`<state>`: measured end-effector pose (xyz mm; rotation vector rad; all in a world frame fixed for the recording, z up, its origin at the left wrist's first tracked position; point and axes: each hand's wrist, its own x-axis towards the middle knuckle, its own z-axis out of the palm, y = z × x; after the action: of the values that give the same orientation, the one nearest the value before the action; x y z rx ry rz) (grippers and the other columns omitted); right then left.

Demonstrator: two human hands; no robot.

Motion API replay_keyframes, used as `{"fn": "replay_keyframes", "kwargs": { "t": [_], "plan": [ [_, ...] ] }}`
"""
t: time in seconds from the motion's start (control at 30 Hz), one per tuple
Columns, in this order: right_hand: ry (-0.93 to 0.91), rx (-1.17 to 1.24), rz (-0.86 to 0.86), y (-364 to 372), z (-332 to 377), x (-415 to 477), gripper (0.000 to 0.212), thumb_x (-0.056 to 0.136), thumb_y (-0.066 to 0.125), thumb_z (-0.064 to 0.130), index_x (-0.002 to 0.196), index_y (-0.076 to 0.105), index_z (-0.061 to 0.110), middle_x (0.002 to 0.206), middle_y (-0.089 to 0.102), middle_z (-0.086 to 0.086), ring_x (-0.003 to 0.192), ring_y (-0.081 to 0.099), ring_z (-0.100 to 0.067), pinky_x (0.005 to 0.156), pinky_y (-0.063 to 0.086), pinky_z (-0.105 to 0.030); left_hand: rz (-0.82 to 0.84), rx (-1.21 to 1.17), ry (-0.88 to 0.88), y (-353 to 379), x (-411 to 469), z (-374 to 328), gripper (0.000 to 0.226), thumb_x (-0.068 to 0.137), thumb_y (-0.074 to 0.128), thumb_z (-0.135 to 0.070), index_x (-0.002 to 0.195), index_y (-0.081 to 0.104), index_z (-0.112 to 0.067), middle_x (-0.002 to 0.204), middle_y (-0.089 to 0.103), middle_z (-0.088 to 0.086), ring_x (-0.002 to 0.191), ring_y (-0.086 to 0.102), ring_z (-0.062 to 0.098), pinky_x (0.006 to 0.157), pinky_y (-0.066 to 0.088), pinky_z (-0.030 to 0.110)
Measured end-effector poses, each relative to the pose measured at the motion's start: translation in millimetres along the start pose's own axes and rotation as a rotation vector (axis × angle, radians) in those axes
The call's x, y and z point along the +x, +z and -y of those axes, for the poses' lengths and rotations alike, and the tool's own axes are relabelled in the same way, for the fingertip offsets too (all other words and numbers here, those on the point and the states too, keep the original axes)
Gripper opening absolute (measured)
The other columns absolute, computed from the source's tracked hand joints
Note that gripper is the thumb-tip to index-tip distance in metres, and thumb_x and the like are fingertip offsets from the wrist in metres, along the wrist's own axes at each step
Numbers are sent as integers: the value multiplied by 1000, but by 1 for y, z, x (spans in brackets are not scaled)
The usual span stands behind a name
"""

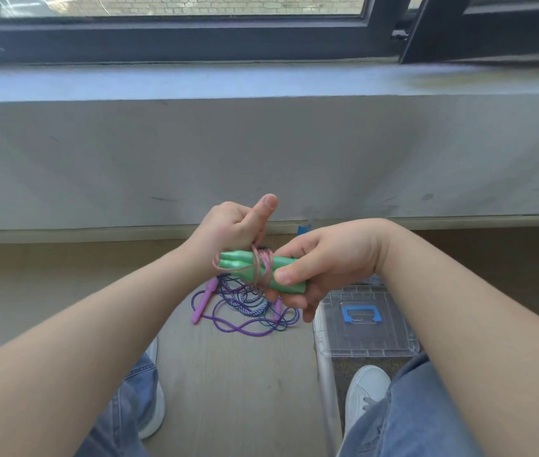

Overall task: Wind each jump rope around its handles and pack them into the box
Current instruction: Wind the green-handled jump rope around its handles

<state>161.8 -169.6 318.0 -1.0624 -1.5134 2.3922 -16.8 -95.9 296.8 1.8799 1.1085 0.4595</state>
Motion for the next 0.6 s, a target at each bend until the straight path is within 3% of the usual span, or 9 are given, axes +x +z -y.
{"fn": "replay_keyframes", "kwargs": {
  "t": [0.1,0.3,0.4,0.5,0.6],
  "plan": [
    [16,16,27,0,0,3,20,102,49,24,104,65,11,78,56,-7,84,41,-33,88,46,-50,-72,3,-15,2,1,3,75,101,36,-56,39,48,-15,34,44,-6,42,46,8,63,41,28],
    [9,63,140,7,0,11,21,101,48,24,103,66,11,76,56,-5,79,41,-28,83,52,-45,48,-154,7,12,-6,3,77,93,35,-67,35,45,-17,37,42,2,37,41,11,52,35,24],
    [-82,119,82,5,-1,11,24,102,45,22,104,66,11,76,55,-6,78,41,-27,82,52,-45,-12,-253,-59,16,-3,-4,76,96,39,-62,35,43,-17,35,38,-3,34,37,9,48,32,22],
    [-240,212,-187,0,3,14,20,102,48,22,103,63,9,75,53,-5,72,37,-23,75,51,-43,-75,-459,-170,16,1,-3,63,104,38,-49,49,45,-17,38,40,-9,35,37,8,48,31,23],
    [-311,287,-677,-14,10,13,17,105,51,24,103,62,11,70,57,1,58,38,-15,66,51,-37,-7,-170,-24,14,-4,12,55,106,29,-42,57,40,-19,45,40,-8,44,34,13,50,28,30]
  ]
}}
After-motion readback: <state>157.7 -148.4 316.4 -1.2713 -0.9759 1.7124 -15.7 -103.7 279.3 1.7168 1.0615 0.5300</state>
